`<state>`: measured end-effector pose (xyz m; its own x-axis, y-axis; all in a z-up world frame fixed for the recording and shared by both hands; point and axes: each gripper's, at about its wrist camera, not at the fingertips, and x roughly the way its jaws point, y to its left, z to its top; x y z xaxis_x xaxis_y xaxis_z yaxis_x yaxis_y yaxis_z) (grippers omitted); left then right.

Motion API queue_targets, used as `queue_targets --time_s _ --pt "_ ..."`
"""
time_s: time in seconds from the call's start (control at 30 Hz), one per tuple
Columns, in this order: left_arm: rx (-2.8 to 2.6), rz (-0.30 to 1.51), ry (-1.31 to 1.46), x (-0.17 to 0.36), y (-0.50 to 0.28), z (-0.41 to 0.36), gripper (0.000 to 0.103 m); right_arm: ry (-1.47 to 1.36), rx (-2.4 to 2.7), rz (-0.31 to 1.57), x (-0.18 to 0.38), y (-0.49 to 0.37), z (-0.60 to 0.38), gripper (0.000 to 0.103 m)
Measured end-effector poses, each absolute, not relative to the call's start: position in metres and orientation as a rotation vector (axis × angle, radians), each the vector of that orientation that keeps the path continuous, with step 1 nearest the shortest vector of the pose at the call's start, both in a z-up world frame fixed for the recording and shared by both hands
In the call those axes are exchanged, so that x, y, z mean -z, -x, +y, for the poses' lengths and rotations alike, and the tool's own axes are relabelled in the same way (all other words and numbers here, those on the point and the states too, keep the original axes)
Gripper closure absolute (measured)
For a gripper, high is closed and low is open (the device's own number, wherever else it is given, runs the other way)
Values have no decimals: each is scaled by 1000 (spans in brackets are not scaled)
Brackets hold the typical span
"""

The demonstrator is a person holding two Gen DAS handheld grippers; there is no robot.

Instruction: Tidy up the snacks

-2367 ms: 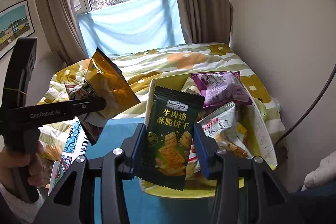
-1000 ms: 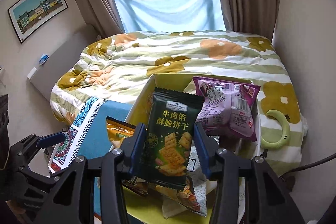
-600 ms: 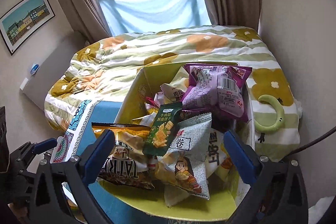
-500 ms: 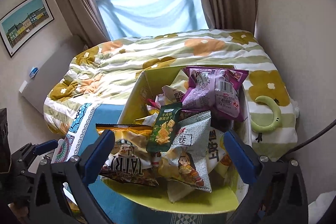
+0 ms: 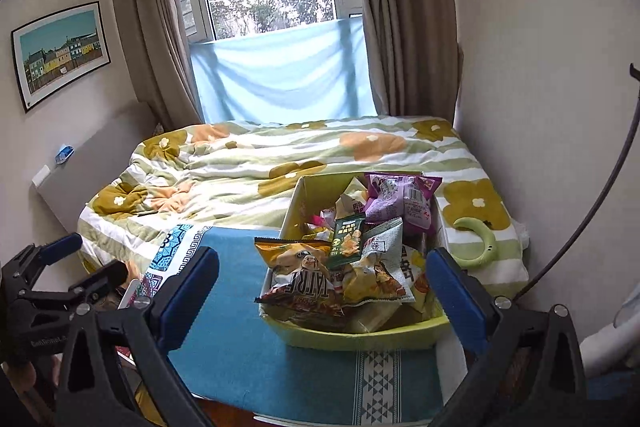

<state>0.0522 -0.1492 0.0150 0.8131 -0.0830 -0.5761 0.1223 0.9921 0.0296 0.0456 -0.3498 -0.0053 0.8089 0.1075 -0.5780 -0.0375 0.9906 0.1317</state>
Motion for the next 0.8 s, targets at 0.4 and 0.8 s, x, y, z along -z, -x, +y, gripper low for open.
queue_targets --time_s 0.4,0.8 --pt "68 505 -66 -34 13 -117 0 -67 42 535 -6 28 -314 0" --pt "62 496 -71 -37 23 -116 0 -61 37 513 -7 41 -305 0"
